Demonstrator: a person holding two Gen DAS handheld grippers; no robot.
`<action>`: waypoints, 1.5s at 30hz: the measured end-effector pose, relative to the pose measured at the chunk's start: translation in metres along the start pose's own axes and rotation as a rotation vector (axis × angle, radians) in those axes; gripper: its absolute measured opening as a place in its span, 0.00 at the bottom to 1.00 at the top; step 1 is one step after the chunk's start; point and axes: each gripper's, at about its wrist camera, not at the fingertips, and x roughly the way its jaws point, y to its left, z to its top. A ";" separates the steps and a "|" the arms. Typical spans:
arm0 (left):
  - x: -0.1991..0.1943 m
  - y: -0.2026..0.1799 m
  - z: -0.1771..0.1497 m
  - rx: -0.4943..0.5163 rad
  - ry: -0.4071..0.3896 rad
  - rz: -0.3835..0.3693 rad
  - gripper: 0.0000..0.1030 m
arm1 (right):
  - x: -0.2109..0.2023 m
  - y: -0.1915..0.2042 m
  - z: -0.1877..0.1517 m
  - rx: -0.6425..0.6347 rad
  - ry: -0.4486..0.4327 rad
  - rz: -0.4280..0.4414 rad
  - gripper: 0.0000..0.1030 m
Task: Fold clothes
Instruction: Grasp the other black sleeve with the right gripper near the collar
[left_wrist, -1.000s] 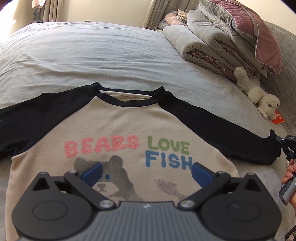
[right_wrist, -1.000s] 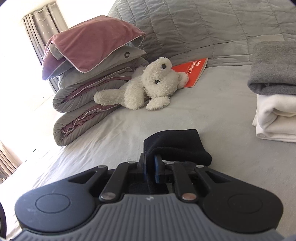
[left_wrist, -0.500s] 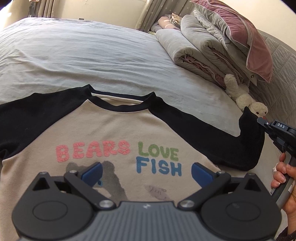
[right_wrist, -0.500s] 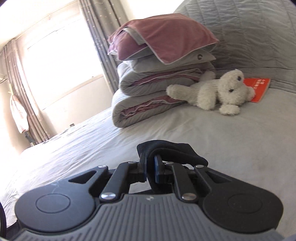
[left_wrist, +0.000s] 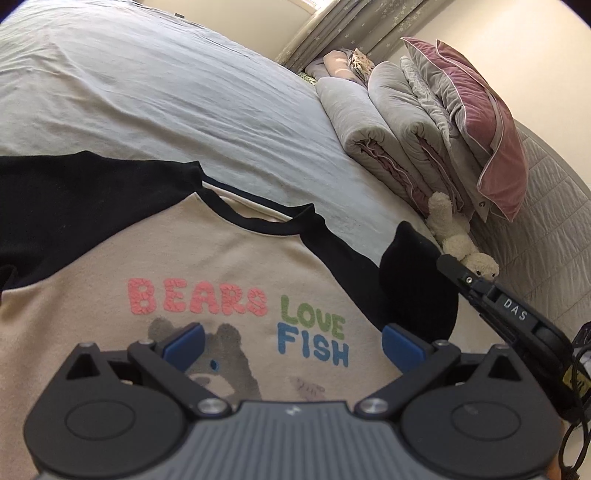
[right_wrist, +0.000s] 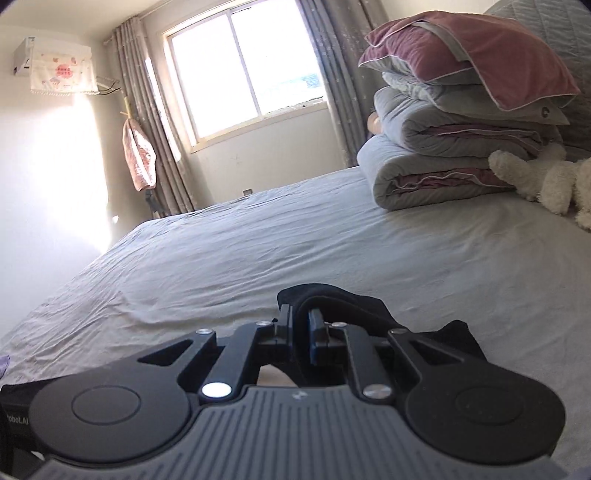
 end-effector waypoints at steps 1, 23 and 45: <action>-0.002 0.004 0.001 -0.021 -0.003 -0.008 0.99 | 0.002 0.008 -0.005 -0.026 0.014 0.015 0.12; 0.003 0.053 -0.002 -0.307 0.008 -0.127 0.96 | 0.015 0.092 -0.095 -0.521 0.230 0.135 0.13; -0.020 0.017 0.005 -0.249 -0.214 0.037 0.10 | 0.009 0.093 -0.106 -0.677 0.146 0.021 0.60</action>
